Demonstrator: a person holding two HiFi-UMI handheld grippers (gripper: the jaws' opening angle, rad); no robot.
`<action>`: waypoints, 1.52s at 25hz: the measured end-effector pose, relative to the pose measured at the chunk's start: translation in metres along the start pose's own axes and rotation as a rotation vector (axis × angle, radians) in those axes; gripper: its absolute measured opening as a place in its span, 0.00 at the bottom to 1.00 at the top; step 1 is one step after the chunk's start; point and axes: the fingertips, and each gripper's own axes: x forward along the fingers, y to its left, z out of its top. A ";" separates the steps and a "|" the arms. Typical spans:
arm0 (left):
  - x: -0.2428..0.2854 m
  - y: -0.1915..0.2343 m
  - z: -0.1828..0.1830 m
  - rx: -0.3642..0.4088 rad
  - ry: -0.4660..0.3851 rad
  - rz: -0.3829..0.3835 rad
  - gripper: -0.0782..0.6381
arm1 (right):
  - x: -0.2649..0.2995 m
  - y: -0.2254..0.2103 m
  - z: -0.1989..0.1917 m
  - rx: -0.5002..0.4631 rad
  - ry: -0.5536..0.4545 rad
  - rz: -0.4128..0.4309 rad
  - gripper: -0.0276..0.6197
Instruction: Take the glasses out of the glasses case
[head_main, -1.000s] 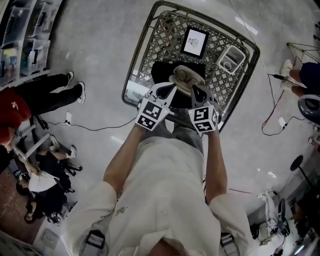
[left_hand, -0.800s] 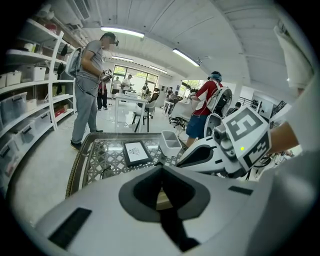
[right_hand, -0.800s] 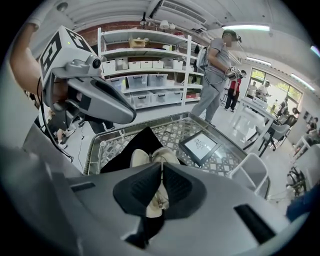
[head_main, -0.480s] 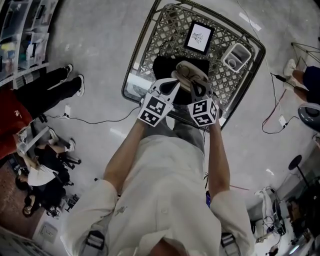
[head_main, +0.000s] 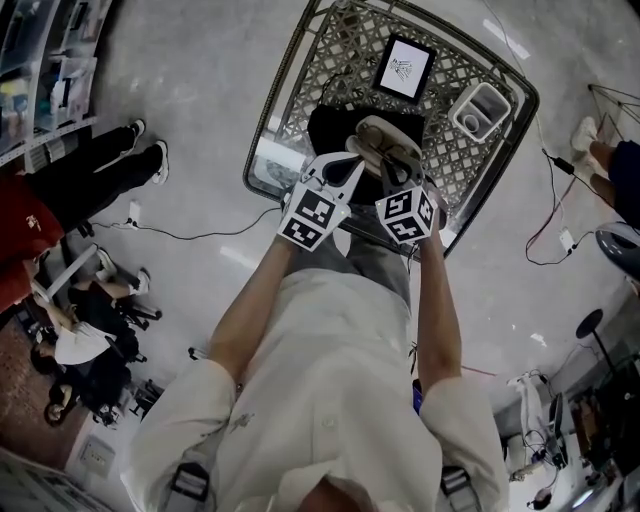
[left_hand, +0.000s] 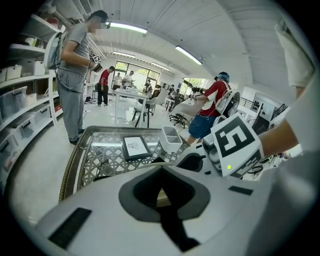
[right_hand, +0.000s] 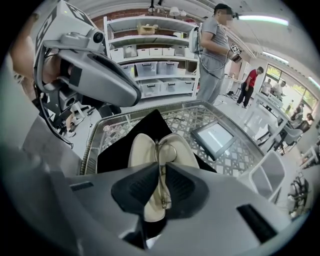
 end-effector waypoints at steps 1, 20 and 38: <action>0.000 0.000 0.000 -0.001 0.000 0.002 0.13 | 0.001 0.000 -0.001 -0.005 0.004 0.002 0.12; 0.001 0.005 -0.008 -0.029 -0.003 0.024 0.13 | 0.038 0.002 -0.011 -0.058 0.062 0.045 0.18; 0.000 0.008 -0.013 -0.045 0.006 0.025 0.13 | 0.053 0.004 -0.015 -0.154 0.086 0.042 0.16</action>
